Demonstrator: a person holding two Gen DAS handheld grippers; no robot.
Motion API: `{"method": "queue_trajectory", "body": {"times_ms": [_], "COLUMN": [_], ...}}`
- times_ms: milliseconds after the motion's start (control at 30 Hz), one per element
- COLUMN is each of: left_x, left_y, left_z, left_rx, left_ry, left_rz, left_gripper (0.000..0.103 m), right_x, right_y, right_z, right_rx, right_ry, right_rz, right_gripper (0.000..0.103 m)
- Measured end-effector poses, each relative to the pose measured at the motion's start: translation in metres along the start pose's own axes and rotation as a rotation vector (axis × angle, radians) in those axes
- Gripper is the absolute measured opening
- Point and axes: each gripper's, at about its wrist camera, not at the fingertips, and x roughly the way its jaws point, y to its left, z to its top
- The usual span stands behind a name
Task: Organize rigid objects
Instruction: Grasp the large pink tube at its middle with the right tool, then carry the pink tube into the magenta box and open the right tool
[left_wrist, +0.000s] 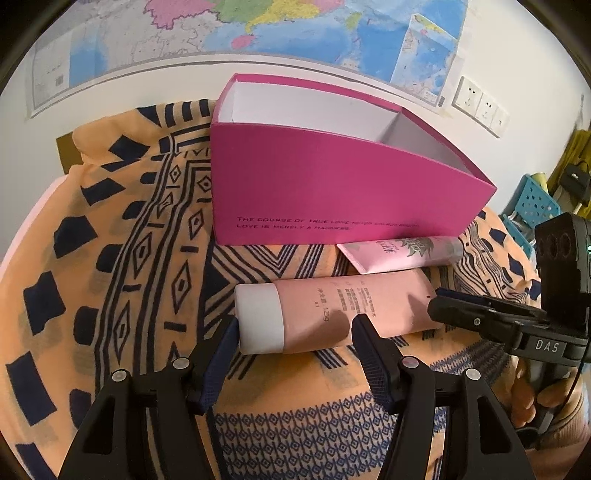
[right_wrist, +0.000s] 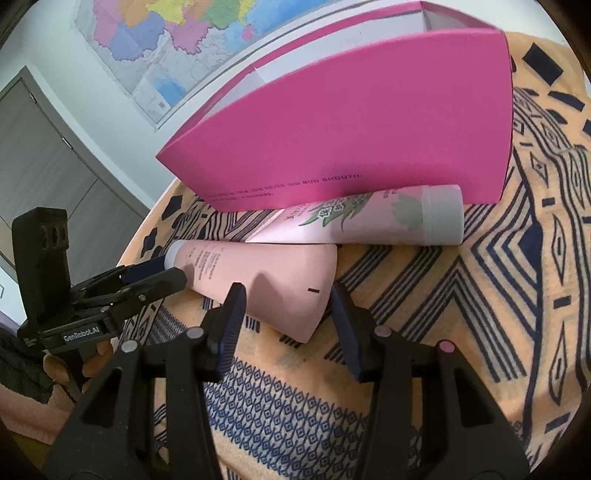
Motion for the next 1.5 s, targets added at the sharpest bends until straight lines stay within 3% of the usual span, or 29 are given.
{"method": "queue_trajectory", "body": {"times_ms": [600, 1500], "left_x": [-0.023, -0.049], "left_y": [-0.020, -0.038], "left_z": [0.010, 0.043], "left_rx": [0.035, 0.098], "left_ry": [-0.058, -0.176], "left_rz": [-0.056, -0.057], "left_gripper": [0.064, 0.064], "right_x": [-0.035, -0.072], "right_y": [0.009, 0.027], "right_z": [0.003, 0.031], "right_rx": [-0.043, -0.118], "right_ry": [-0.085, -0.208], "right_rz": [-0.030, -0.057], "right_gripper": [0.050, 0.050]}}
